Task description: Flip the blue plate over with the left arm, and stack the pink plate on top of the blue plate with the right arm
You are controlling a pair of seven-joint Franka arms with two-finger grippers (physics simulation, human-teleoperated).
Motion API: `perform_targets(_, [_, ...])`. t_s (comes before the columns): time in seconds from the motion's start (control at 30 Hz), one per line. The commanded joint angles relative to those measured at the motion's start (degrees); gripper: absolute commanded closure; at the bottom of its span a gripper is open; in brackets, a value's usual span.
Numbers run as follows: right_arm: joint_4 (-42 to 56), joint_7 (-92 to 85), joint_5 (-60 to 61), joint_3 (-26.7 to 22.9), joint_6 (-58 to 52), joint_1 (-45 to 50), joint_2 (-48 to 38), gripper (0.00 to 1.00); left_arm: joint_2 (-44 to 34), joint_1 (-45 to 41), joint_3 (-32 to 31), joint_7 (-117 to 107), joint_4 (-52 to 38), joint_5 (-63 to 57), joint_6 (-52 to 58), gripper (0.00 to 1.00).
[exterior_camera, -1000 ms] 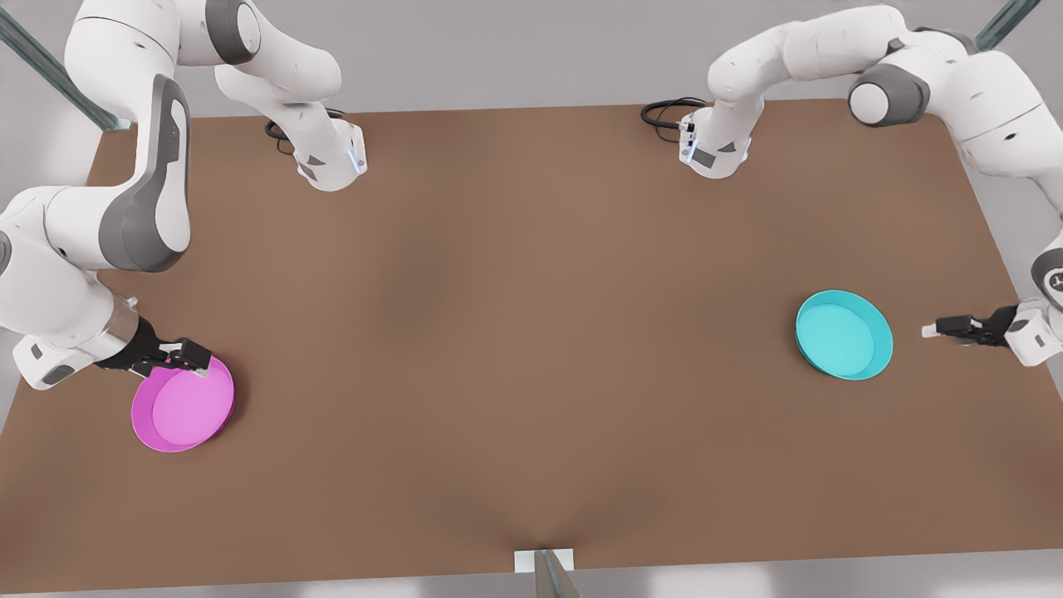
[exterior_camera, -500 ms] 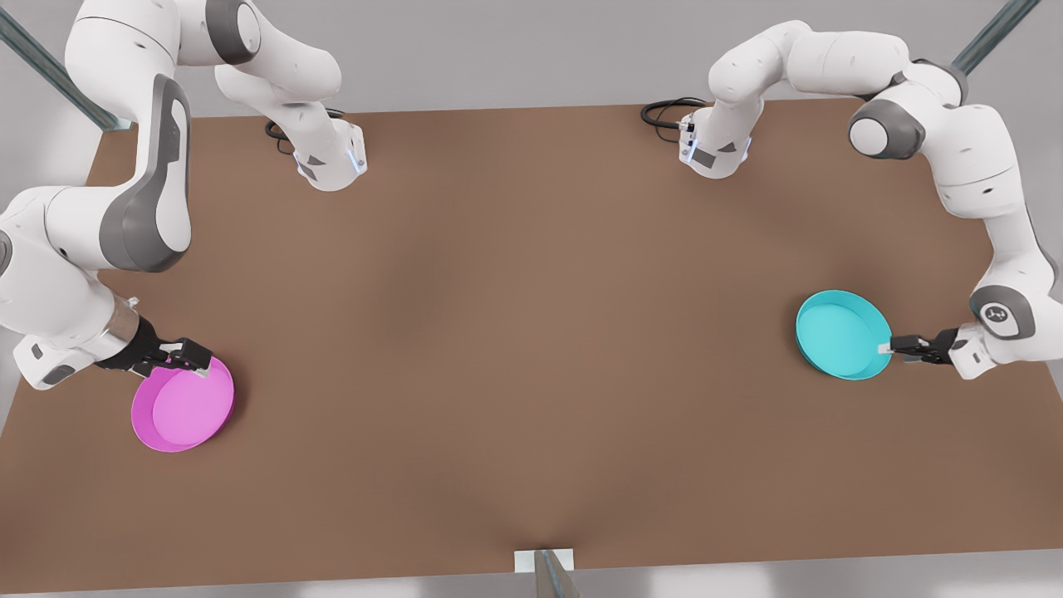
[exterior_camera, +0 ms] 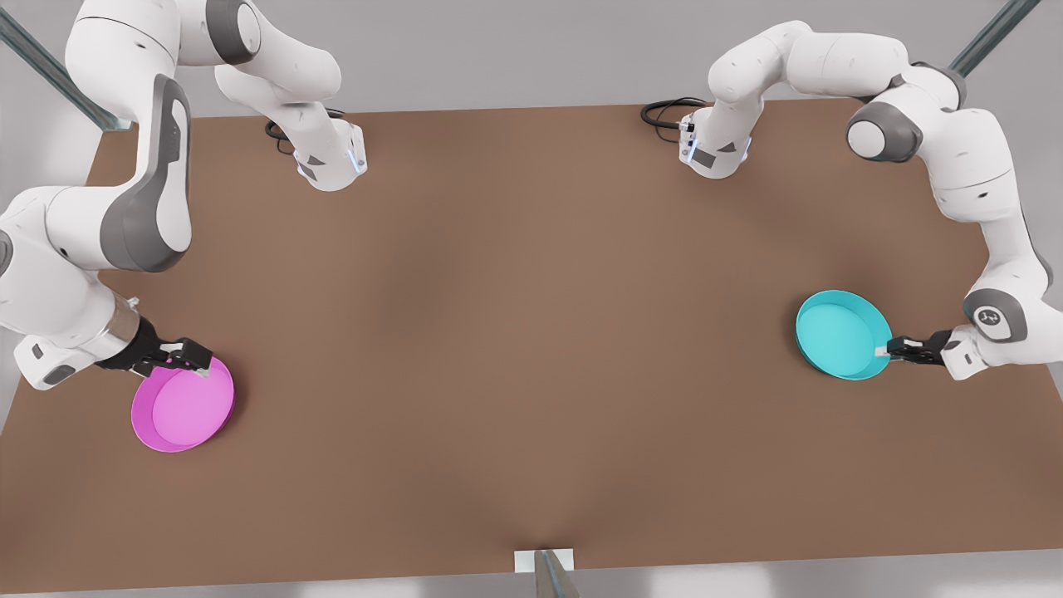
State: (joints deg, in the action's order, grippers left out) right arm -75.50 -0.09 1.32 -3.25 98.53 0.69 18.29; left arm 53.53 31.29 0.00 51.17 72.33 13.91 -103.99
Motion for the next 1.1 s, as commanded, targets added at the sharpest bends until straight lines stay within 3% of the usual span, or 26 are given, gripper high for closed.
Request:
perform_targets(0.0, [0.0, 0.0, 0.0, 0.0, -0.01, 0.1, 0.0, 0.0, 0.0, 0.0, 0.0, 0.07, 0.0, -0.03, 0.02, 0.67])
perform_targets(0.1, [0.0, 0.0, 0.0, 0.0, -0.01, 0.01, 0.0, 0.0, 0.17, 0.0, 0.0, -0.02, 0.0, -0.03, -0.16, 0.71])
perform_targets(0.43, [0.0, 0.0, 0.0, 0.0, -0.01, 0.1, 0.0, 0.0, 0.87, 0.0, -0.09, -0.02, 0.0, 0.15, -0.42, 0.72])
perform_targets(0.6, [0.0, 0.0, 0.0, 0.0, -0.01, 0.1, 0.0, 0.0, 0.87, 0.0, -0.09, -0.37, 0.0, 0.15, -0.07, 0.79])
perform_targets(0.77, [0.0, 0.0, 0.0, 0.0, -0.01, 0.1, 0.0, 0.0, 0.08, -0.17, -0.09, -2.83, -0.09, 0.59, 2.91, 0.79])
perform_targets(1.07, [0.0, 0.0, 0.0, 0.09, -0.01, 0.1, 0.0, 0.0, -8.97, -8.96, -0.7, -23.04, -0.26, 0.59, 12.23, 0.79])
